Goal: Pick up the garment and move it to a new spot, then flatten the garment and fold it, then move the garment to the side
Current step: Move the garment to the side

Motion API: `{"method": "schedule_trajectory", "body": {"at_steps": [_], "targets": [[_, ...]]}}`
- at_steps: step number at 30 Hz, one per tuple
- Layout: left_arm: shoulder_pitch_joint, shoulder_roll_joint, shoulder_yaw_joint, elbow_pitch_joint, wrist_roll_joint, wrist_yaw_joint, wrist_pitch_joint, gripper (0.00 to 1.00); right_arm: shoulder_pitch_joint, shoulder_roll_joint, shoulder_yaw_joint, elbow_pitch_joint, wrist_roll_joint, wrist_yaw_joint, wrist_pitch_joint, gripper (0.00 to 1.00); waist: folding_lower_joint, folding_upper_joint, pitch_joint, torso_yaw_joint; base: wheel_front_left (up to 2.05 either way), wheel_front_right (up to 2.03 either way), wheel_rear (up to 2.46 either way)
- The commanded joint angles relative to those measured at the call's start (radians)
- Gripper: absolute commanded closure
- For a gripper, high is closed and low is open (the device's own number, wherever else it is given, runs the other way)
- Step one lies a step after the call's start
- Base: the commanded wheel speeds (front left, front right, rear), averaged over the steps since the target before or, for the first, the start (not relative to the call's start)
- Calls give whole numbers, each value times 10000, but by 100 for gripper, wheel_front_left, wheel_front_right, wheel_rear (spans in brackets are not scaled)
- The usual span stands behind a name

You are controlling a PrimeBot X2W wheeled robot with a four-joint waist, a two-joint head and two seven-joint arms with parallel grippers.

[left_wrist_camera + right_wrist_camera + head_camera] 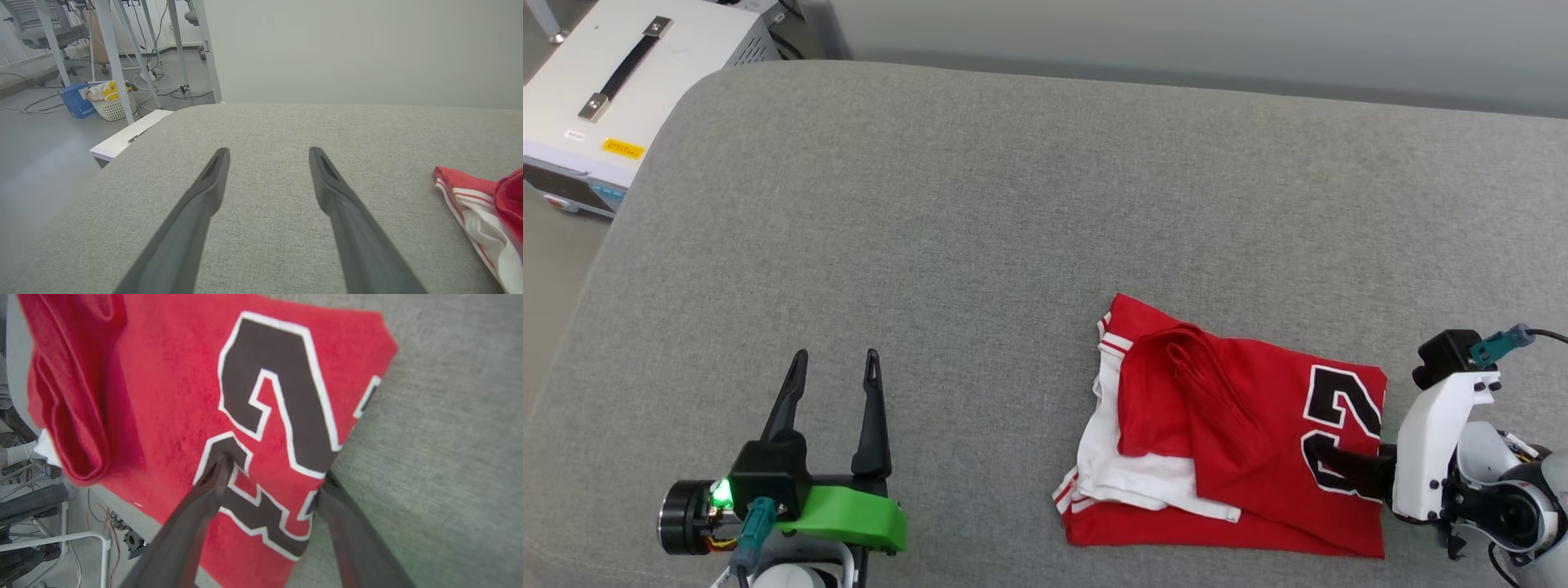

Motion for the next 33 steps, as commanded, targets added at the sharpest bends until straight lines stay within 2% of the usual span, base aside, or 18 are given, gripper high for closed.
{"method": "schedule_trajectory", "body": {"at_steps": [1,7,8,9,21,27,33], "targets": [[-191,-56,-32,-21,-54,-18,-59,0,-83,232,271,259,159,-9,-72,0,0,0,179,167,0,0,0],[-265,-57,-75,20,-75,11,-59,0,-223,264,1061,547,342,-9,-506,0,0,0,264,284,0,0,0],[-263,-57,-89,27,-88,24,-59,0,-262,221,1176,522,324,-9,-682,61,0,0,265,291,0,0,0],[-258,-57,-109,39,-106,44,-59,0,-295,176,1306,515,345,-9,-875,100,0,0,259,294,0,0,0],[-101,-58,-175,100,-136,170,-59,0,-1467,-873,2445,-464,-334,-9,-3044,100,0,0,-101,-129,0,0,0],[50,-58,-44,11,-114,160,-59,0,-1935,-1599,2798,-1079,-714,-9,-3293,100,0,0,-182,-866,0,0,0],[-25,-58,55,-189,-47,151,-59,0,-2204,-2339,2517,-1385,-750,-9,-3048,100,0,0,30,-1839,0,0,0]]}}
